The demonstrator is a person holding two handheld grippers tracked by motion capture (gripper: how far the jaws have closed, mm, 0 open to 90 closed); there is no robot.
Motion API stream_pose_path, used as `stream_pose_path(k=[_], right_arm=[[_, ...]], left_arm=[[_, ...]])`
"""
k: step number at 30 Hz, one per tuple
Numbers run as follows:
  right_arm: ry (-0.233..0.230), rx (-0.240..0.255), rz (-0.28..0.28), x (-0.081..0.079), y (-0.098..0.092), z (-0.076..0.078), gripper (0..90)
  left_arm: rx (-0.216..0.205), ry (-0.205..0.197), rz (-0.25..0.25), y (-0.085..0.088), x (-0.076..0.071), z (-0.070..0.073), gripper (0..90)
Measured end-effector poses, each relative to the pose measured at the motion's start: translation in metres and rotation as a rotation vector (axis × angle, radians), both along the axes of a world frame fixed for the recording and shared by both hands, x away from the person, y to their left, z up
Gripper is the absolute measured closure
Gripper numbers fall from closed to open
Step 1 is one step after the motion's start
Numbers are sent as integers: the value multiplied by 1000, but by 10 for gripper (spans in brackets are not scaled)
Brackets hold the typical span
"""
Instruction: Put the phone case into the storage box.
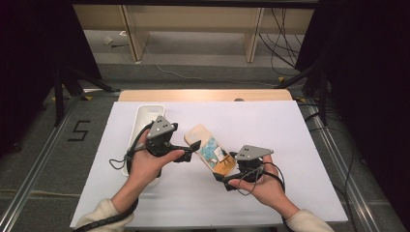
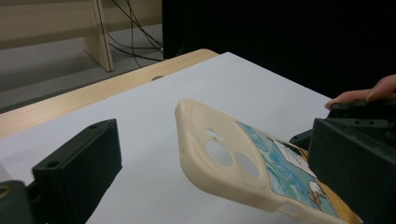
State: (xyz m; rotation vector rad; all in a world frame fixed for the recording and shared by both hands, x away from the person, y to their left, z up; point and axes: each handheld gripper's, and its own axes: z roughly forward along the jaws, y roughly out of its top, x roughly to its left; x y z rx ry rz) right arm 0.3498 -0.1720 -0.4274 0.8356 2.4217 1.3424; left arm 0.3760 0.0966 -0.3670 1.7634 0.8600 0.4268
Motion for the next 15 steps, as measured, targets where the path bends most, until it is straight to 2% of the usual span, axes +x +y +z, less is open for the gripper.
stream_pose_path(k=[7,10,15], right_arm=[[-1,0,1,0,0,0,117],[-6,1,2,0,1,0,117],[-14,-2,6,-1,2,0,117]], left_arm=[[11,29,7,-9,12,1,96],[31,62,19,-14,17,1,139],[37,96,26,-21,26,-1,170]])
